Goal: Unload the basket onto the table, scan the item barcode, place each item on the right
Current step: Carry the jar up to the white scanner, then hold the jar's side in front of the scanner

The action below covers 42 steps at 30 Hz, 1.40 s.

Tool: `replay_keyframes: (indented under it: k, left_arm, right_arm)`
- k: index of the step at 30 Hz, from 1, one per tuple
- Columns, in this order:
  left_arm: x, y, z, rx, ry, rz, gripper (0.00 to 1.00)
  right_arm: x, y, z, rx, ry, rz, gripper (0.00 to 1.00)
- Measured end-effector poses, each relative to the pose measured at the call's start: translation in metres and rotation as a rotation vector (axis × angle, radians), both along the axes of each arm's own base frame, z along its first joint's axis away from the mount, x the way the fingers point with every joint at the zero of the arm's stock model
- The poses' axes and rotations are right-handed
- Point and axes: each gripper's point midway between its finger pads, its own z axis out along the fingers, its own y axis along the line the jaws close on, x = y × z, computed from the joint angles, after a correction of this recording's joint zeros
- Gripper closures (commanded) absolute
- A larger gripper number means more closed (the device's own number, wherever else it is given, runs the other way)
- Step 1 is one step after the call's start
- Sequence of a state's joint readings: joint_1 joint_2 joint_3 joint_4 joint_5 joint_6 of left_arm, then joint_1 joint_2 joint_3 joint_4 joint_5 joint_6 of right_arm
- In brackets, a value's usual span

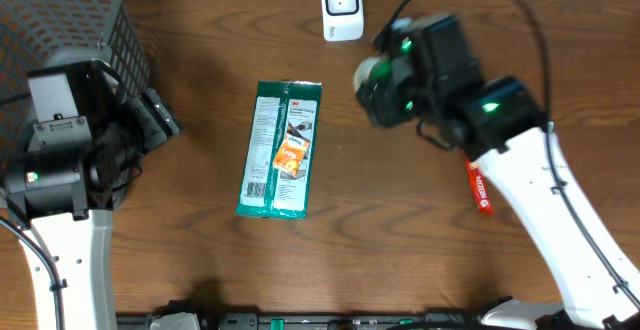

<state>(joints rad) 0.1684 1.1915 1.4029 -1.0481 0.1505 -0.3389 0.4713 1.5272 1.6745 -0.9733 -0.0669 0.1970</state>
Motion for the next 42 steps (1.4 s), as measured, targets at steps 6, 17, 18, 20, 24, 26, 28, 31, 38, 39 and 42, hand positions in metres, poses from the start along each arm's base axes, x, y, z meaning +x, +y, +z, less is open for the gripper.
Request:
replay_keyframes:
  k: [6,17,18,20,24,26,28,31,38,39,42]
  left_arm:
    - [0.000,0.000,0.000,0.000,0.000,0.000,0.19]
    - [0.000,0.000,0.000,0.000,0.001,0.000,0.19]
    - [0.000,0.000,0.000,0.000,0.001,0.000,0.18]
    - [0.000,0.000,0.000,0.000,0.001,0.000,0.19]
    - [0.000,0.000,0.000,0.000,0.000,0.000,0.19]
    - [0.000,0.000,0.000,0.000,0.001,0.000,0.19]
    - [0.000,0.000,0.000,0.000,0.001,0.000,0.19]
    - [0.000,0.000,0.000,0.000,0.000,0.000,0.18]
    - [0.000,0.000,0.000,0.000,0.000,0.000,0.19]
    - [0.000,0.000,0.000,0.000,0.000,0.000,0.19]
    - [0.000,0.000,0.000,0.000,0.001,0.000,0.19]
  right_arm:
    - [0.013,-0.016,0.085,0.114,-0.130,-0.084,0.99]
    - [0.092,0.007,0.149,0.253,-0.352,-0.110,0.99]
    - [0.104,0.012,0.142,0.255,-0.353,-0.108,0.99]
    - [0.126,0.021,0.127,0.257,-0.358,-0.108,0.99]
    - [0.174,0.041,0.085,0.258,-0.358,-0.107,0.99]
    - [0.193,0.049,0.063,0.255,-0.357,-0.109,0.99]
    - [0.214,0.056,0.040,0.255,-0.366,-0.116,0.99]
    - [0.241,0.065,0.008,0.256,-0.382,-0.124,0.99]
    - [0.288,0.083,-0.065,0.274,-0.432,-0.130,0.99]
    - [0.293,0.084,-0.073,0.278,-0.440,-0.131,0.99]
    - [0.304,0.088,-0.099,0.282,-0.453,-0.134,0.99]
